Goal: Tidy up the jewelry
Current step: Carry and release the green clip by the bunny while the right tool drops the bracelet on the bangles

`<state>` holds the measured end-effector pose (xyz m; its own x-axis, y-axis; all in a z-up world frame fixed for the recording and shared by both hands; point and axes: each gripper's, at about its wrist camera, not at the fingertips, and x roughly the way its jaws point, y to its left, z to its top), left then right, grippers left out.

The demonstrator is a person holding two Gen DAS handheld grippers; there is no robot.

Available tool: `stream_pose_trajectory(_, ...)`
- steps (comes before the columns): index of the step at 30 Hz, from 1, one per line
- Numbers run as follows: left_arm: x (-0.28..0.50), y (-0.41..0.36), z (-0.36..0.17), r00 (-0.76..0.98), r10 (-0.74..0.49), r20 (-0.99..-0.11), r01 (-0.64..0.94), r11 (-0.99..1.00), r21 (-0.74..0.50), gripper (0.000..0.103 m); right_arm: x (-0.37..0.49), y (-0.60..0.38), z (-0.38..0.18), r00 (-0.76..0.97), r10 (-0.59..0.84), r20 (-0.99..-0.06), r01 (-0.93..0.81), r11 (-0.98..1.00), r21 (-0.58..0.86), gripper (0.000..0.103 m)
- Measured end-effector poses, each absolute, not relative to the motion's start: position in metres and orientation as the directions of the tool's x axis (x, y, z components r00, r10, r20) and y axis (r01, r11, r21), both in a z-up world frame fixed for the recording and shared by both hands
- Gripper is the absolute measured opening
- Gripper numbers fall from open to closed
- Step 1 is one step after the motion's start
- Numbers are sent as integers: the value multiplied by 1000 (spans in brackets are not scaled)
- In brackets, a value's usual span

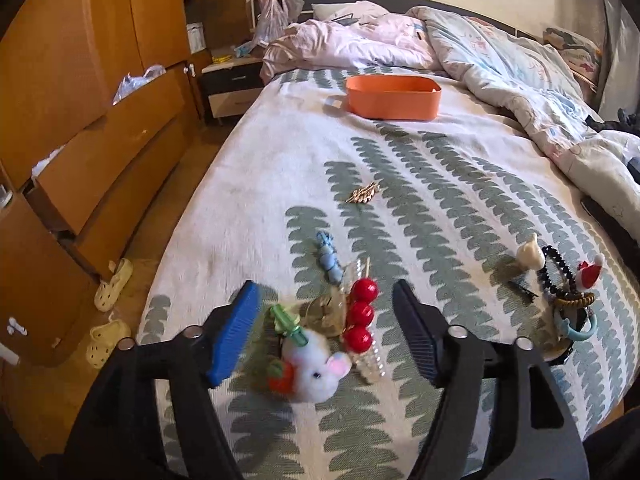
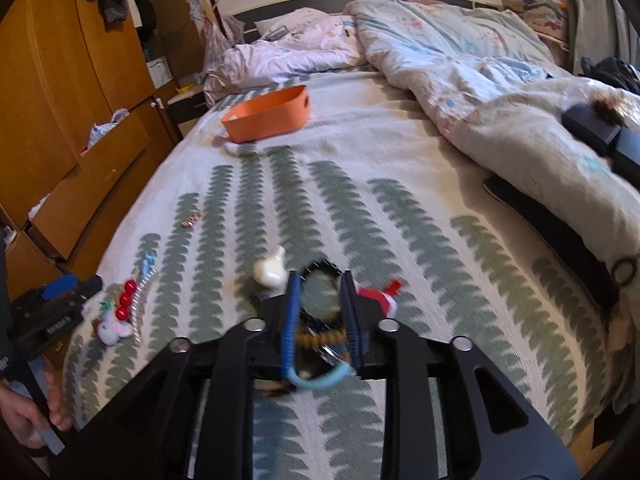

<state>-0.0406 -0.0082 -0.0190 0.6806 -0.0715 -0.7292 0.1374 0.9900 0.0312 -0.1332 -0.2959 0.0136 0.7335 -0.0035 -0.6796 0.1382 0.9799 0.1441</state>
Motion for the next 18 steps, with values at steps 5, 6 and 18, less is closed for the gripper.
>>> stream_pose_trajectory(5, -49, -4, -29, 684, -44, -728, 117, 992, 50, 81, -148, -299, 5, 741, -38, -670, 155, 981, 116, 61)
stream_pose_trajectory(6, -52, -3, -32, 683, -47, -729, 118, 992, 47, 82, -151, -298, 2, 738, -52, -673, 164, 981, 103, 63)
stream_pose_trajectory(18, -64, 0, -48, 664, -64, -745, 133, 991, 34, 85, -161, -282, -15, 723, -53, -689, 123, 991, 53, 67)
